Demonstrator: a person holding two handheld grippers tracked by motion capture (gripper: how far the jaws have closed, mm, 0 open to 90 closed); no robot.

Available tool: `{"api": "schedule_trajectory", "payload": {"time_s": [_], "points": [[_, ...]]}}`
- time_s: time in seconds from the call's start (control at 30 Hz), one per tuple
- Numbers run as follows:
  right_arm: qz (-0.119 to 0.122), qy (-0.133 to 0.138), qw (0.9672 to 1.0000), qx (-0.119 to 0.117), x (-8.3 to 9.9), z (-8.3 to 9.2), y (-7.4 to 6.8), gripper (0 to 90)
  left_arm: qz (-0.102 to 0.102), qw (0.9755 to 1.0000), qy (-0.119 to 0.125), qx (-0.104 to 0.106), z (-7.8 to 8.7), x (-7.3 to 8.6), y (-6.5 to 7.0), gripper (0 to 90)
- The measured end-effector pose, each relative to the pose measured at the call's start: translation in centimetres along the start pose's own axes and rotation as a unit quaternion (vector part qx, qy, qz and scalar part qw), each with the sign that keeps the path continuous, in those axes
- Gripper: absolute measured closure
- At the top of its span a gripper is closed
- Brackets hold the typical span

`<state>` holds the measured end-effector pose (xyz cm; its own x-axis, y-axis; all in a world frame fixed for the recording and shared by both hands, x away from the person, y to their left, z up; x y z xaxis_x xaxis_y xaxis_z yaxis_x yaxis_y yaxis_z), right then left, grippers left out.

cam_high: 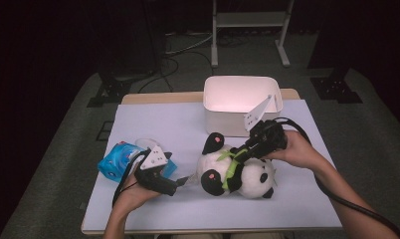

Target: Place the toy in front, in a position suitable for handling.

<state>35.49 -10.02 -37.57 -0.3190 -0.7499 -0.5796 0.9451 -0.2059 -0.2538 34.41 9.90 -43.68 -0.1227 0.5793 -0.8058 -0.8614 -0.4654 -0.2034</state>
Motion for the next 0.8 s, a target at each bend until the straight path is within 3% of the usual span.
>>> {"api": "schedule_trajectory", "payload": {"time_s": [0.33,0.4,0.43,0.5,0.63,0.8], "points": [[-0.005,0.001,0.9996,-0.028,0.2,-3.6,0.2,72.8,-0.002,1.0,-0.007,0.005,0.1,0.3,0.0,5.1],[-0.01,0.009,0.9995,-0.028,0.1,-3.6,0.3,69.0,-0.003,0.9999,-0.007,0.007,0.1,0.4,0.0,5.1],[-0.016,0.02,0.9994,-0.023,0.1,-3.4,0.5,61.8,-0.002,0.9999,-0.006,0.008,0.0,0.4,0.0,5.1],[-0.02,0.02,0.9993,-0.026,0.2,-3.3,0.6,61.0,-0.001,0.9999,-0.006,0.009,0.0,0.4,0.1,5.1],[-0.023,0.027,0.9993,-0.007,1.1,-2.7,1.1,53.3,0.002,0.9999,-0.006,0.012,-0.1,0.5,0.1,5.2],[-0.038,0.04,0.9984,0.012,2.7,-1.9,2.0,51.9,-0.001,0.9998,-0.01,0.017,-0.3,0.5,0.2,5.1]]}}
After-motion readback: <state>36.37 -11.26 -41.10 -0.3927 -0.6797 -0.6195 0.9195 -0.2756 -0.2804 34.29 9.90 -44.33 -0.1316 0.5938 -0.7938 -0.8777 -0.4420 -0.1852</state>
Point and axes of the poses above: each handheld gripper's, and its own axes: z roughly backward along the jaws, x roughly out of its underside, y roughly to its right, the point moved 10 cm from there along -z, roughly forward along the jaws, and after that the axes turned 9 degrees about -z, right-handed, at the moved point
